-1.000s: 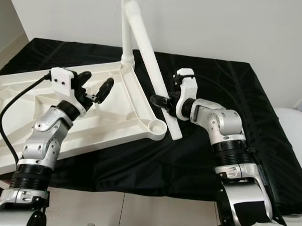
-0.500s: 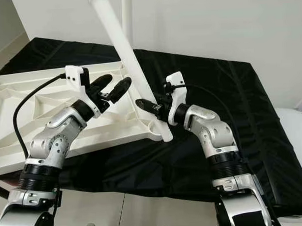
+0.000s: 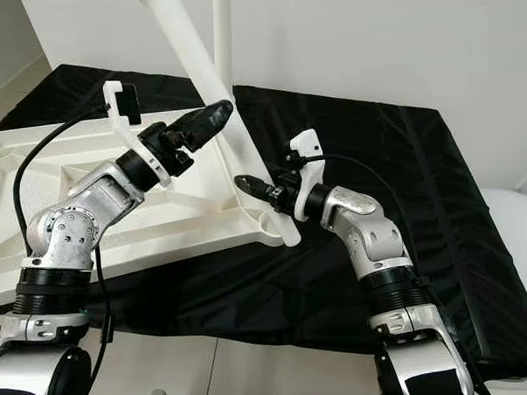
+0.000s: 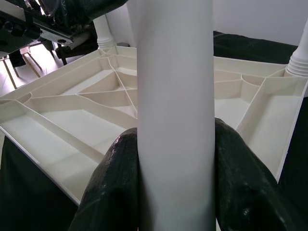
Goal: Building children table
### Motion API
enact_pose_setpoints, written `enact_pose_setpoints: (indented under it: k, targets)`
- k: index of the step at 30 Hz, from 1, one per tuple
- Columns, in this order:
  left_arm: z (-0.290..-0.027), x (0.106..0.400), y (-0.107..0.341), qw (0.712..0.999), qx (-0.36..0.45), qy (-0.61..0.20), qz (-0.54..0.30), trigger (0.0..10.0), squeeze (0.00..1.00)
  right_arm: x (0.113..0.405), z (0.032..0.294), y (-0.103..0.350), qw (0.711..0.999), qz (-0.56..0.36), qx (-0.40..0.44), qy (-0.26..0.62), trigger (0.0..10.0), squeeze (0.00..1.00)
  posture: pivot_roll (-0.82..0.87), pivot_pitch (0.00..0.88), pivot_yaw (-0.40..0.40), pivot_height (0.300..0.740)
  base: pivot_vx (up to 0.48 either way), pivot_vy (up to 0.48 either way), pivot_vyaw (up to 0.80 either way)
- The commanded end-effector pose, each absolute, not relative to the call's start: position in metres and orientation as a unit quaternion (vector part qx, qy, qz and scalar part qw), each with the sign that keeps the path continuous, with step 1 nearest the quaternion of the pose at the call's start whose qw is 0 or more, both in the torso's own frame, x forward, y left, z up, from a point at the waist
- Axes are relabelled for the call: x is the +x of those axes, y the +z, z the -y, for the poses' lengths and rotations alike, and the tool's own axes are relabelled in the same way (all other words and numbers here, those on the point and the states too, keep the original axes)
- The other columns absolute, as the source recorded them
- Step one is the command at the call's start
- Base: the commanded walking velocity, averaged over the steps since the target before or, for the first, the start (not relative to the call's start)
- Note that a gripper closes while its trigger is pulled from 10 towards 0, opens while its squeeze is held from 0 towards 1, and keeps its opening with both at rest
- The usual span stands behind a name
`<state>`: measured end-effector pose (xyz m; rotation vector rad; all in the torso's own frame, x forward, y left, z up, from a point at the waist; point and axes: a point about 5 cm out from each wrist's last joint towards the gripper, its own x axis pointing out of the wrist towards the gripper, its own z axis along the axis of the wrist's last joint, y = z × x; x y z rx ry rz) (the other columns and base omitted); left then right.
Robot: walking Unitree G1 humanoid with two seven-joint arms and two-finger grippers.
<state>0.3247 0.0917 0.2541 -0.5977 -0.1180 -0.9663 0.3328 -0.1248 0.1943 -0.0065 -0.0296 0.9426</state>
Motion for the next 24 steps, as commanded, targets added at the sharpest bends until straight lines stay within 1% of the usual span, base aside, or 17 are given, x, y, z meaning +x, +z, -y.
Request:
enact_pose_setpoints:
  k: [1,4,9,11,13,16,17,21,23,24]
  targets:
    - [-0.071,0.307,0.265,0.754,-0.257,-0.599,0.084,10.0,0.0,0.328,0.119,0.196,0.876,0.028,-0.006,0.481,10.0,0.0,0.0,0.0,-0.054,0.74,0.0,0.0,0.0]
    - [-0.066,0.31,0.26,0.759,-0.248,-0.598,0.066,10.0,0.0,0.326,0.117,0.199,0.87,0.039,-0.008,0.492,10.0,0.0,0.0,0.0,-0.053,0.74,0.0,0.0,0.0]
    - [-0.067,0.311,0.257,0.766,-0.24,-0.594,0.051,10.0,0.0,0.328,0.118,0.2,0.875,0.046,-0.011,0.482,10.0,0.0,-0.01,0.0,-0.047,0.74,0.0,0.0,0.0]
    - [-0.07,0.311,0.255,0.77,-0.236,-0.591,0.046,10.0,0.0,0.33,0.12,0.198,0.88,0.043,-0.011,0.473,10.0,0.0,-0.01,0.0,-0.048,0.74,0.0,0.0,0.0]
    - [-0.075,0.312,0.253,0.776,-0.23,-0.585,0.043,10.0,0.0,0.334,0.124,0.196,0.891,0.038,-0.007,0.452,10.0,0.0,-0.01,0.0,-0.049,0.74,0.0,0.0,0.0]
    - [-0.078,0.311,0.254,0.778,-0.23,-0.583,0.043,10.0,0.0,0.337,0.126,0.195,0.898,0.035,-0.008,0.439,10.0,0.0,-0.01,0.0,-0.048,0.74,0.0,0.0,0.0]
    - [-0.081,0.31,0.257,0.777,-0.232,-0.583,0.046,10.0,0.0,0.34,0.128,0.194,0.904,0.034,-0.003,0.426,10.0,0.0,-0.01,0.0,-0.046,0.74,0.0,0.0,0.0]
    - [-0.084,0.309,0.259,0.778,-0.235,-0.58,0.05,10.0,0.0,0.34,0.127,0.194,0.903,0.04,-0.002,0.428,10.0,0.0,0.0,0.0,-0.046,0.74,0.0,0.0,0.0]
    - [-0.083,0.311,0.257,0.782,-0.234,-0.577,0.047,10.0,0.0,0.335,0.123,0.194,0.892,0.043,0.0,0.449,10.0,0.0,0.0,0.0,-0.046,0.74,0.0,0.0,0.0]
    - [-0.083,0.311,0.257,0.782,-0.234,-0.577,0.047,10.0,0.0,0.335,0.123,0.194,0.892,0.043,0.0,0.449,10.0,0.0,0.0,0.0,-0.046,0.74,0.0,0.0,0.0]
